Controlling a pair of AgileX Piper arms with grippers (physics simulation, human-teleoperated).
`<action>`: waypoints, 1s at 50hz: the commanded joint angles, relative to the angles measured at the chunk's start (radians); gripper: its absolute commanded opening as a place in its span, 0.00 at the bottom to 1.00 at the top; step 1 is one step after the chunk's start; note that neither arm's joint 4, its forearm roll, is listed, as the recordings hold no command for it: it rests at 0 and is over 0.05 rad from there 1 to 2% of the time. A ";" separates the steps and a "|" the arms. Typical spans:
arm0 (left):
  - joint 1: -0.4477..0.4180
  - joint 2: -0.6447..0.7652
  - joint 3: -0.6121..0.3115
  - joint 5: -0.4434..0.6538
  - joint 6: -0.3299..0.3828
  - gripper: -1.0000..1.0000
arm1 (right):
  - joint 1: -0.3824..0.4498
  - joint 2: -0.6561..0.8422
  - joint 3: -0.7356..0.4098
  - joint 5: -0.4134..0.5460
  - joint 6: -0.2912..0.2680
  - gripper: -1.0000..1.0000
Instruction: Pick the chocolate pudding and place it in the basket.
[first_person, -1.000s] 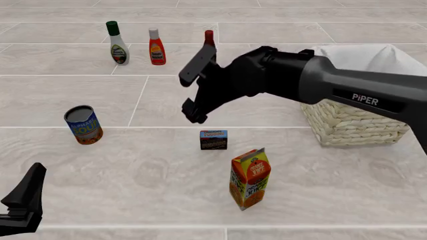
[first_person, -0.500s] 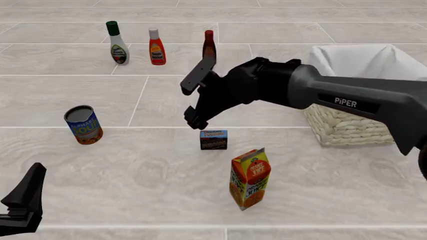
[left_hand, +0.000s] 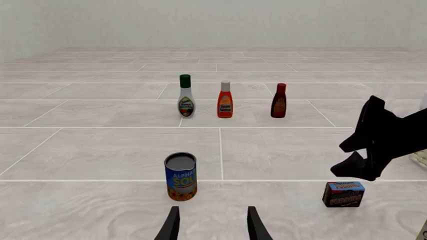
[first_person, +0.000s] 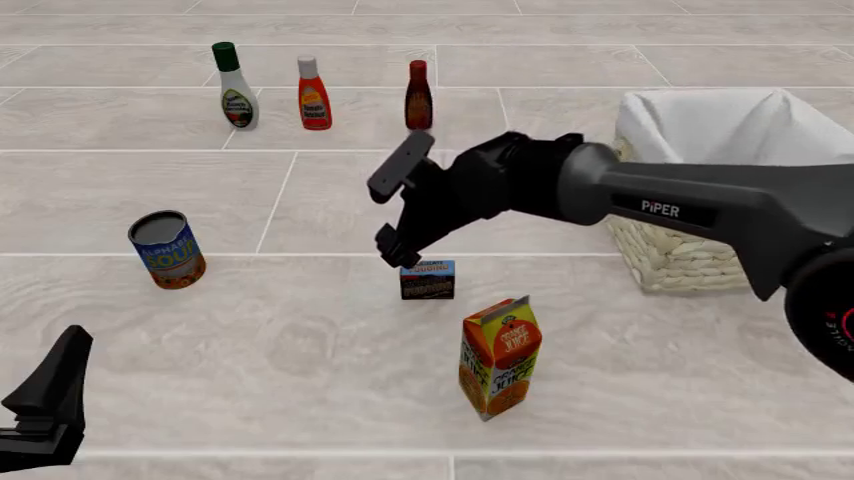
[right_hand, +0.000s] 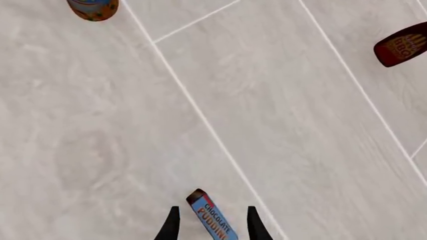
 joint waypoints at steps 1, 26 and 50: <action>0.000 0.000 0.000 0.000 0.000 1.00 | -0.008 0.029 -0.010 -0.002 0.000 1.00; 0.000 0.000 0.000 0.000 0.000 1.00 | -0.022 0.092 0.000 -0.031 0.016 1.00; 0.000 0.000 0.000 0.000 0.000 1.00 | -0.017 0.144 0.043 -0.073 0.037 1.00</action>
